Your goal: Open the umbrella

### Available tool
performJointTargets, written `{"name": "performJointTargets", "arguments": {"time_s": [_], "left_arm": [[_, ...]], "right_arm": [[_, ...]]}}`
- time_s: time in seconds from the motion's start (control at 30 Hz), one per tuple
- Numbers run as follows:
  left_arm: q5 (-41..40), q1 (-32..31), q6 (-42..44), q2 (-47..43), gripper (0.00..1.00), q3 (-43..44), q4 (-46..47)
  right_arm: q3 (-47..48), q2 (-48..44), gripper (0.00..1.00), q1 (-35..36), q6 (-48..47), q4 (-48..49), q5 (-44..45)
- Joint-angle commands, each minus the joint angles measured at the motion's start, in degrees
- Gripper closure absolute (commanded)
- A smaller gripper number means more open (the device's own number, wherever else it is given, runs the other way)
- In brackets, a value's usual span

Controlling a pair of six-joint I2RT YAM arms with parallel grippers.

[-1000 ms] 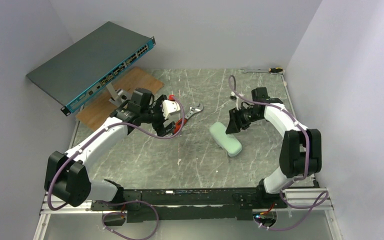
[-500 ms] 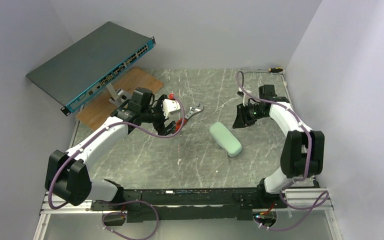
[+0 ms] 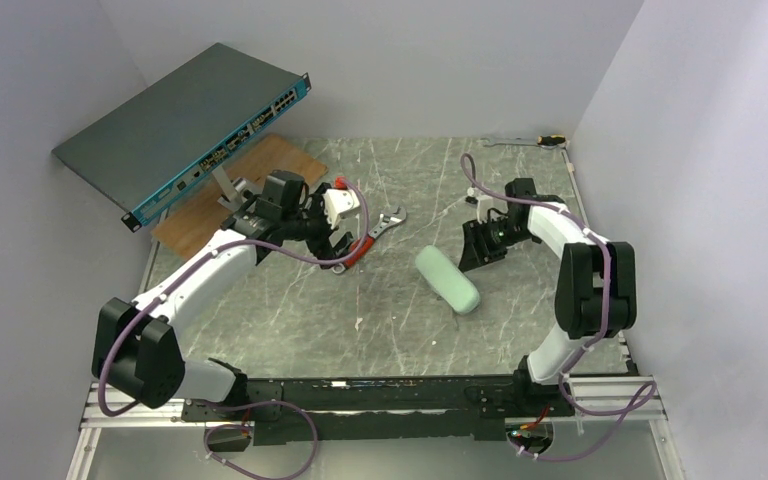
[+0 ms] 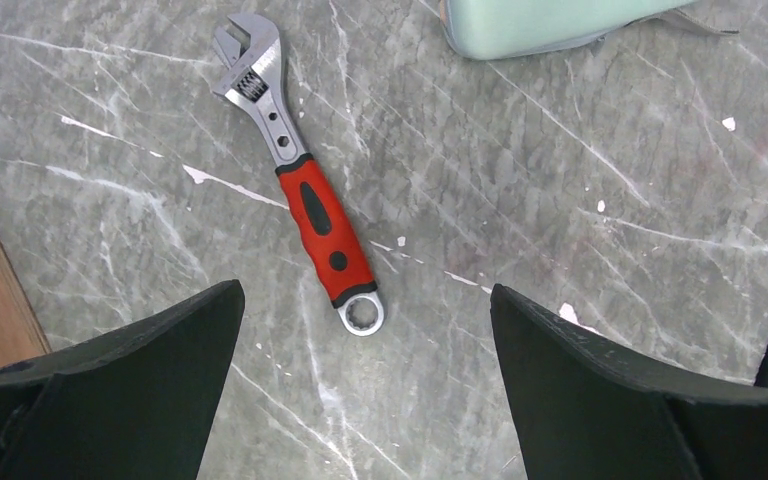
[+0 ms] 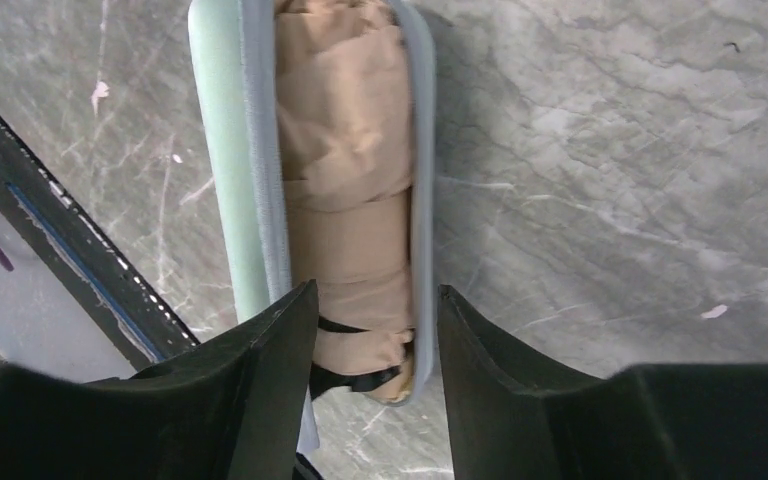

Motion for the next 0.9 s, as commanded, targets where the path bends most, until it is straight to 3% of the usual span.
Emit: {"name": "performJointTargets", "arguments": {"time_s": [0.0,0.17,0.4,0.53,0.6,0.7,0.87], "left_arm": [[1.53,0.36,-5.16,0.53,0.00,2.51,2.36],[2.48,0.36,-6.52,1.08,0.00,2.39,2.96],[3.35,0.32,-8.20,0.33,0.00,2.34,3.20],[3.00,0.34,-8.36,-0.05,0.00,1.57,3.56],[2.93,0.37,-8.30,-0.30,0.00,1.26,3.72],[2.31,0.36,-7.78,-0.49,0.00,1.03,3.39],[0.74,0.35,-6.43,-0.72,0.00,1.31,1.63]], "right_arm": [[1.07,-5.54,0.45,2.79,0.94,-2.52,-1.45],[-2.37,-8.37,0.32,9.34,3.39,1.20,5.81],[-5.02,-8.18,0.30,15.82,6.03,5.58,26.03],[-6.59,-8.60,0.34,18.24,6.33,6.98,28.27],[-7.06,-7.59,0.43,19.08,7.19,7.07,28.55],[-6.79,-6.78,0.79,19.01,7.32,6.80,29.46],[-0.09,-10.10,0.99,16.06,5.29,1.25,26.62]]}}
